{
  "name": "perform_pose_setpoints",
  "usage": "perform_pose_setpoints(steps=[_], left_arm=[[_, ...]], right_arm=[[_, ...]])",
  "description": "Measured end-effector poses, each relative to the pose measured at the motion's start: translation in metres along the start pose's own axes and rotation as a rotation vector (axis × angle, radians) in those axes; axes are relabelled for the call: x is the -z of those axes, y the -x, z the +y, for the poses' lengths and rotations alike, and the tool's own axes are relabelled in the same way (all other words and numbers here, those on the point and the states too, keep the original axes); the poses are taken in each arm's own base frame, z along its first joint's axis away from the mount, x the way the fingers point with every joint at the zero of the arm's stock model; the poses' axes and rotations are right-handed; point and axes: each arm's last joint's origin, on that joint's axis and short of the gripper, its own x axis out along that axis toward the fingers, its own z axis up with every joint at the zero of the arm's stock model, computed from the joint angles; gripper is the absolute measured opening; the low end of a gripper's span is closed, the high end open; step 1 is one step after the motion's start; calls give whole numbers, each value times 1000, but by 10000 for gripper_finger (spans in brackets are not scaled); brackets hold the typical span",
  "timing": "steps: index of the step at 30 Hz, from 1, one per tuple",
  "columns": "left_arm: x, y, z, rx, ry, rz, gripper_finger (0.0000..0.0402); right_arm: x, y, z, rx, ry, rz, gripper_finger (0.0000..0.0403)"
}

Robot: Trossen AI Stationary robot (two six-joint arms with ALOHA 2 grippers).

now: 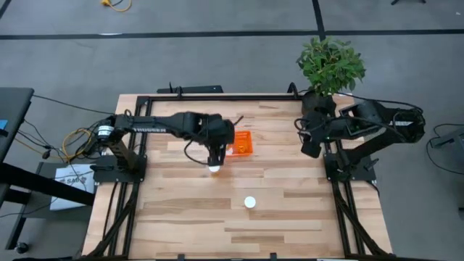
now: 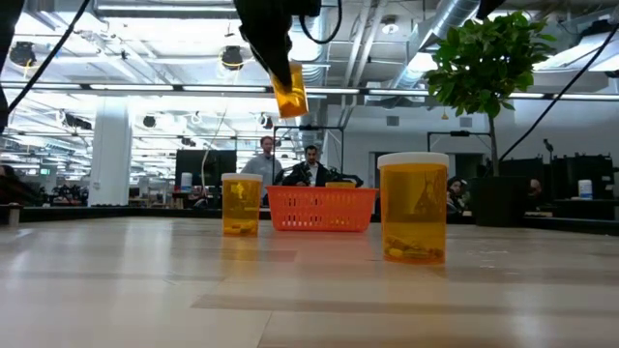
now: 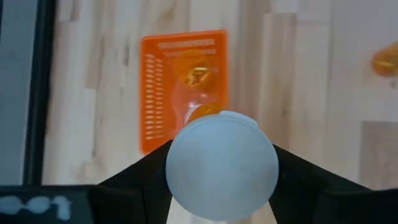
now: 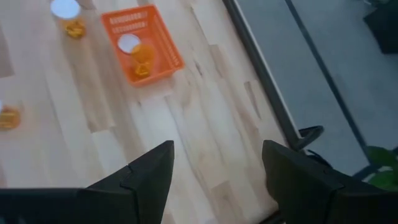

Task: Pick and place pill bottles into a basket
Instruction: Put the orange pill bottle into the orange bin

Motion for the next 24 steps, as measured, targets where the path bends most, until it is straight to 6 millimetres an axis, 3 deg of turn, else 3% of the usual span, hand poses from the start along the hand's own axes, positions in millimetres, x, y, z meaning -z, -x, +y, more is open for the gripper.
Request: perform_pose_setpoints(steps=[17, 24], left_arm=[[9, -8, 82, 4, -48, -14, 200], [11, -24, 97, 42, -70, 3, 200]], right_arm=[[-11, -20, -46, 157, -40, 41, 240], [-13, -26, -62, 142, -60, 43, 240]])
